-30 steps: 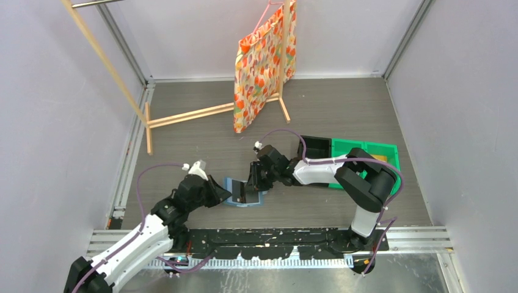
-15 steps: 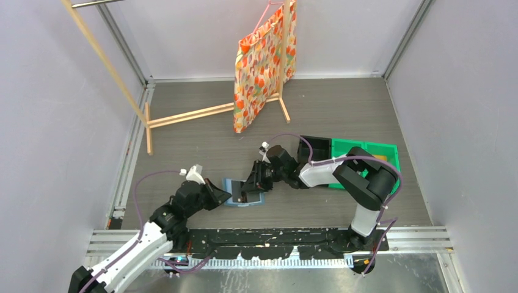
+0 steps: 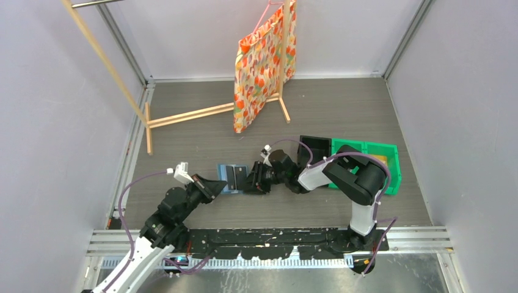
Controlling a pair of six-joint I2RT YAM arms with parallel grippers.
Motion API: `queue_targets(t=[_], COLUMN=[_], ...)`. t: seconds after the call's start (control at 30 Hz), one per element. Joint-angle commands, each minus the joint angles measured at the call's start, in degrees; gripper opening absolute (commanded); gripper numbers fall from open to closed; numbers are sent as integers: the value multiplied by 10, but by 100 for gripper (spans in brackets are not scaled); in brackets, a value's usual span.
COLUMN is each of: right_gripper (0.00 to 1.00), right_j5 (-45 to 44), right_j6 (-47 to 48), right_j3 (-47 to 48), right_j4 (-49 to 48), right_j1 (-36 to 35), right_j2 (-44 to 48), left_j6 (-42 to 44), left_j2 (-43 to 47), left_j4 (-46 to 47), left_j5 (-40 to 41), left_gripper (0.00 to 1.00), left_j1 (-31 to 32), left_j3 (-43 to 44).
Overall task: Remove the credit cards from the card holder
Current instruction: Remove the credit card from the card holder.
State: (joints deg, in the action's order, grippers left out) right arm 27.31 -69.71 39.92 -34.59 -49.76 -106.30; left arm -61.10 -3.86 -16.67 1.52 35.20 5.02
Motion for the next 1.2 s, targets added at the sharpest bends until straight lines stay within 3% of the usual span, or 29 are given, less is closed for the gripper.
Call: queue_targets(t=[0.0,0.17,0.37,0.63,0.77,0.87,1.17], right_gripper=[39,38,38,45,48,50,53], right_j5=[-17,-33,-45,-54,-71,-54,-9], right_j6=[-5,3,21,28,69,81,-2], right_j3=[-11,-15,-17,-5,29,27,-45], right_j4=[-12,6,66,137,186,171,12], right_j1=[-2,-2,-2,-1,1,12,26], right_j2=[-24,-2,66,173,182,167,92], left_j6=[-20,-28,-47,-5,-8,-17,-53], left_j2=[28,-22,-135,-242,-234,-213,-143], left_j4=[-190,-192,-124,-69,39,89,8], left_j5=[1,14,2,-6,-76,-112,-103], left_gripper=[1,1,1,1,1,1,1], left_j1=[-1,-1,-1,-1,-1,-5,-14], left_j3=[-23,-25,-23,36,12,-11,-41])
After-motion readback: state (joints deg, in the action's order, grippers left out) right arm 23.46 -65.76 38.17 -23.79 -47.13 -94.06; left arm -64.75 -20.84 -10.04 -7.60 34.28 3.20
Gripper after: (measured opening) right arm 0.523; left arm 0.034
